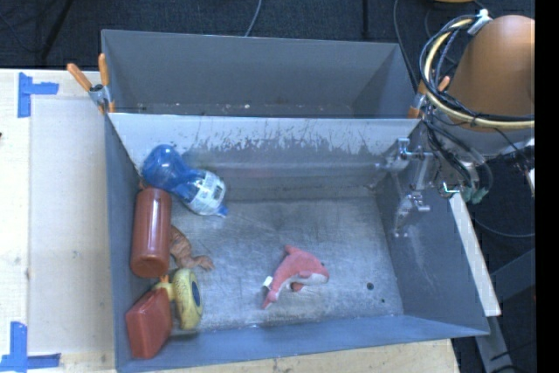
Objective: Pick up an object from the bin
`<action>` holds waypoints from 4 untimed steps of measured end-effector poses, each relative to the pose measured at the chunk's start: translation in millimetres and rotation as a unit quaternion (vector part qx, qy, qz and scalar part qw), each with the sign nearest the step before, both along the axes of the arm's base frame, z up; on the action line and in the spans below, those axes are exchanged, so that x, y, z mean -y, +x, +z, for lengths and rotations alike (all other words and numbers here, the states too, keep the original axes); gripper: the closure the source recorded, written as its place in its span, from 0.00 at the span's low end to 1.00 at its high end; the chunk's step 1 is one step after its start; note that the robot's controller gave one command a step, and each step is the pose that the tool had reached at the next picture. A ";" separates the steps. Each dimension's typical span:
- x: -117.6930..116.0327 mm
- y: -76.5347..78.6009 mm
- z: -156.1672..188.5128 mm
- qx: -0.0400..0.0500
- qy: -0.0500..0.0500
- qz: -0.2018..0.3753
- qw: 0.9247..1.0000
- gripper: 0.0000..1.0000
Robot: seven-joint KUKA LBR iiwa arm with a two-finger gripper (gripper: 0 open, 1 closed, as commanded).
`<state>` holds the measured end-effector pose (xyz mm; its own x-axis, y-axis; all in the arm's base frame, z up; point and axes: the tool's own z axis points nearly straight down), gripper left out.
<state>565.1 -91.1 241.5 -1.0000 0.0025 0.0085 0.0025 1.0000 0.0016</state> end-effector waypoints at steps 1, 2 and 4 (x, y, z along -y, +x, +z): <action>-0.4 1.4 4.7 0.004 -0.001 0.001 1.000 0.00; -39.9 -11.3 -65.6 0.006 -0.001 0.011 1.000 0.00; -90.4 3.8 -84.6 0.002 0.000 -0.002 1.000 0.00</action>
Offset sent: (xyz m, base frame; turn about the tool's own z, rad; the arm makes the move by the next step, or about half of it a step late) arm -0.0313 0.1004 -0.1715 -0.0537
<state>568.9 -0.7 156.9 -1.0000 0.0058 0.0043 0.0058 1.0000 0.0010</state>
